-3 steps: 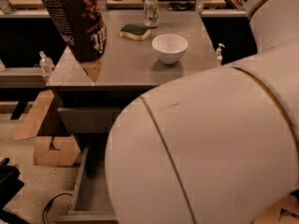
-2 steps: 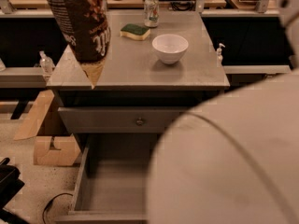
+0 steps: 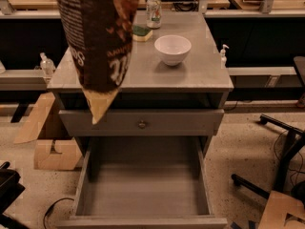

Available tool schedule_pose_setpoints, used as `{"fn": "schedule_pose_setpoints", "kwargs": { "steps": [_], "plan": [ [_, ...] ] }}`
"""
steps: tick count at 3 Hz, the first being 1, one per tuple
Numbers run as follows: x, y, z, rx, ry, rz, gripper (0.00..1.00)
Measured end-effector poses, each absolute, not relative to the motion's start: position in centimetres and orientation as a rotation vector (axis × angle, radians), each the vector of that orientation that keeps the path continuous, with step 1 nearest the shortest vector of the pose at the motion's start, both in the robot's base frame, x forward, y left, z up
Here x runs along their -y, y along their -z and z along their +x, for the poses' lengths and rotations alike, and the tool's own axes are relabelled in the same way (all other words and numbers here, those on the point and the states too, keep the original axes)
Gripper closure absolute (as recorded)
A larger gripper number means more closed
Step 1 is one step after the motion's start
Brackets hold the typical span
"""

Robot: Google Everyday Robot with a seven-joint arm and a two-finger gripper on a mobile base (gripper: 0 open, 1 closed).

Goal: Place brown chip bag into middle drawer

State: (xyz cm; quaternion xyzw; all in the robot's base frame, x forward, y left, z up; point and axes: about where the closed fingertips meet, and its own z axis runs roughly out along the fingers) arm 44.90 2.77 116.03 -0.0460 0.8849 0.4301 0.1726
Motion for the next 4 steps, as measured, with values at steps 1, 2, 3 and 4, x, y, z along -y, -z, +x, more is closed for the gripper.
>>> {"fn": "schedule_pose_setpoints", "kwargs": {
  "steps": [1,2,3,4],
  "plan": [
    [0.3,-113.8,40.9,-2.483,-1.283,-0.069,1.0],
    [0.7,-110.0,41.0,-2.563,-1.267,-0.018,1.0],
    [0.5,-109.7,41.0,-2.568,-1.273,-0.017,1.0],
    [-0.1,-108.1,41.4,-2.591,-1.307,-0.011,1.0]
  ]
}}
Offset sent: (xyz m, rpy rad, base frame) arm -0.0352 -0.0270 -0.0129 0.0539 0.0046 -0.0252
